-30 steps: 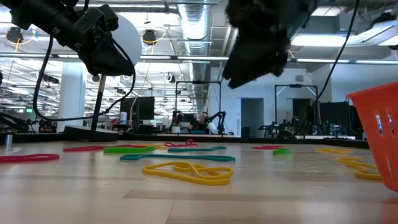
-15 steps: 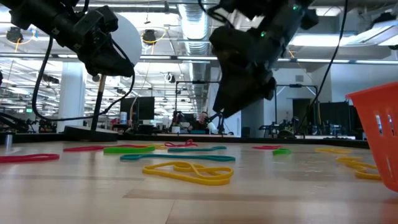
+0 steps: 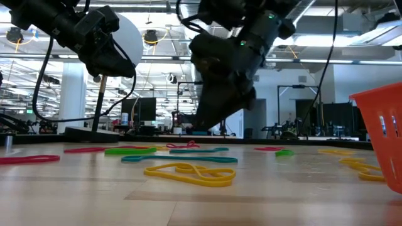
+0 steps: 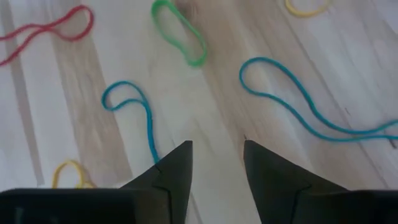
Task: Pick and place items into bin
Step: Put the blue rubber band into the orange bin
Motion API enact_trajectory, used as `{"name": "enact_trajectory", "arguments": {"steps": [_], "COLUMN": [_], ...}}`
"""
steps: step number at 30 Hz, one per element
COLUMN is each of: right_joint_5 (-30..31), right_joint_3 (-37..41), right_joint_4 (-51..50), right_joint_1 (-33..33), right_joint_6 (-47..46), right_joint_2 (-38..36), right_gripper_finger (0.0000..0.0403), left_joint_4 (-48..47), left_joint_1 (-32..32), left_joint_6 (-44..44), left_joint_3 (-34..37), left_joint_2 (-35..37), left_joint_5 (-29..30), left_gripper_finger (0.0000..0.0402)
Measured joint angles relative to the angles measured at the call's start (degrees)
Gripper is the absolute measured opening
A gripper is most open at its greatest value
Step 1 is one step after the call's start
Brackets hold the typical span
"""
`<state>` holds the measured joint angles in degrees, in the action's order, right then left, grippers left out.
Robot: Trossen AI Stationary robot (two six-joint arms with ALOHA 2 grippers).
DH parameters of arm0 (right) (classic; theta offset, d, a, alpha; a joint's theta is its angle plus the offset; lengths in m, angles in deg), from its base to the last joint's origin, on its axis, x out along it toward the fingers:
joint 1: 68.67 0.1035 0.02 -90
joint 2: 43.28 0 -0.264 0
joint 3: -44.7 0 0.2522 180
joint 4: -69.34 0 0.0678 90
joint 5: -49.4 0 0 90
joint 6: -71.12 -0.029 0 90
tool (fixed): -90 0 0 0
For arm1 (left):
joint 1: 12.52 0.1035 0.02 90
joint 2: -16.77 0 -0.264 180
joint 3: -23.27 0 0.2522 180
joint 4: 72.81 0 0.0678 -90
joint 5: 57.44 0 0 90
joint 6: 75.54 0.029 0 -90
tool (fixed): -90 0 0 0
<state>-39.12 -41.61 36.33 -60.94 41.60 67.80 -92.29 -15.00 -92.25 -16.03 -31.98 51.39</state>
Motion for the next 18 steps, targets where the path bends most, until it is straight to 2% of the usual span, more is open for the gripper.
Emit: {"name": "enact_trajectory", "arguments": {"steps": [9, 12, 18], "right_joint_5": [2.32, 4.45, 4.65], "right_joint_3": [-6.10, -6.65, -7.70], "right_joint_4": [-6.81, -8.09, -8.58], "right_joint_1": [-0.45, -1.29, -2.69], "right_joint_6": [7.89, 10.73, 17.04], "right_joint_2": [4.78, 4.51, 4.24], "right_gripper_finger": [0.0117, 0.0125, 0.0153], "left_joint_4": [-1.35, -1.36, -1.40], "left_joint_1": [0.00, 0.00, -0.02], "left_joint_6": [0.01, 0.00, 0.00], "left_joint_3": [0.00, 0.00, 0.00], "left_joint_2": [0.00, 0.00, 0.00], "left_joint_5": [0.01, 0.00, 0.00], "left_gripper_finger": [0.0063, 0.0063, 0.0063]}}
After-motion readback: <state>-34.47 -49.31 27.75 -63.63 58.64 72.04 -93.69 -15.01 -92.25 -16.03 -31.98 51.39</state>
